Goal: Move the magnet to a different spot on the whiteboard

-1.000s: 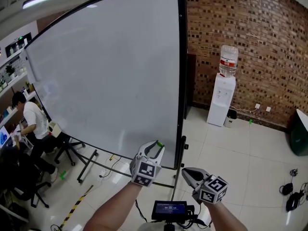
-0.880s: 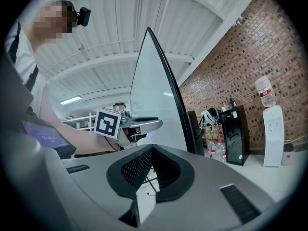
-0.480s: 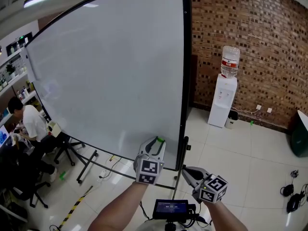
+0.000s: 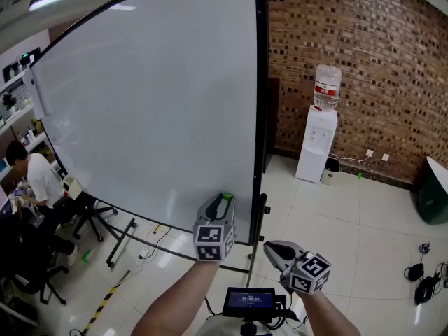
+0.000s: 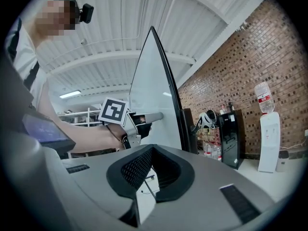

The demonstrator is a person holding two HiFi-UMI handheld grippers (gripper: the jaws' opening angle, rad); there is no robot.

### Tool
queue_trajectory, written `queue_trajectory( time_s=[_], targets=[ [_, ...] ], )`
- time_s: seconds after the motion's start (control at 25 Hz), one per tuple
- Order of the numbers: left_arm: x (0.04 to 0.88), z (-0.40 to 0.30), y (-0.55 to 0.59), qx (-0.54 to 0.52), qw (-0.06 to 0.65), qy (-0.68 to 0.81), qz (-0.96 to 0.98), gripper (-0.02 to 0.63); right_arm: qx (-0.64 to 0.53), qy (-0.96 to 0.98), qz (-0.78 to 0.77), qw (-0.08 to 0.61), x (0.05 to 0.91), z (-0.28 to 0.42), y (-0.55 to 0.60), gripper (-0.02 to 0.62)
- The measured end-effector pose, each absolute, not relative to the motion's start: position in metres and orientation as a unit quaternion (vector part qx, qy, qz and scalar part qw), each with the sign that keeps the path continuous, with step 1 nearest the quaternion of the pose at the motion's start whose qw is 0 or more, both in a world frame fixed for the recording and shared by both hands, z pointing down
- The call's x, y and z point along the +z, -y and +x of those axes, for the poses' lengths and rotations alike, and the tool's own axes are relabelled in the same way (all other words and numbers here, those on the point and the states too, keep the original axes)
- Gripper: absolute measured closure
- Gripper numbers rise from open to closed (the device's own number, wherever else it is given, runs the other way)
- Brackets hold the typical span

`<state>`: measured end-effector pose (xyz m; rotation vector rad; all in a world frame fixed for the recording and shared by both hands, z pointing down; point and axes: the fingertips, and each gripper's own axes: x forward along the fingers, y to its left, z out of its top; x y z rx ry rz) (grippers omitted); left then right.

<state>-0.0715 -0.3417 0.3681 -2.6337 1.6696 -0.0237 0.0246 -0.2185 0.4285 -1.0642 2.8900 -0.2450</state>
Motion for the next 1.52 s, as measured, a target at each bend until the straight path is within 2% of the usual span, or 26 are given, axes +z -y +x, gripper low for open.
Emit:
queue_trajectory(
  time_s=[0.32,0.56,1.36,1.52],
  targets=[
    [0.375,-0.072,0.344,0.005,-0.017,-0.548,-0.836,0.468,-0.094,-0.928,-0.359,0.033,0.432,0.044,0.208,0.584],
    [0.37,-0.06,0.35,0.011,-0.012,-0.545,-0.838,0.468,-0.104,-0.923,-0.368,0.049,0.428,0.056,0.208,0.584],
    [0.381,-0.069,0.346,0.007,-0.036,-0.512,-0.858,0.439,-0.115,-0.917,-0.38,0.04,0.439,0.05,0.184,0.584],
    [0.381,-0.07,0.339,0.001,-0.028,-0.51,-0.859,0.434,-0.13,-0.915,-0.377,0.057,0.438,0.051,0.183,0.584]
  ],
)
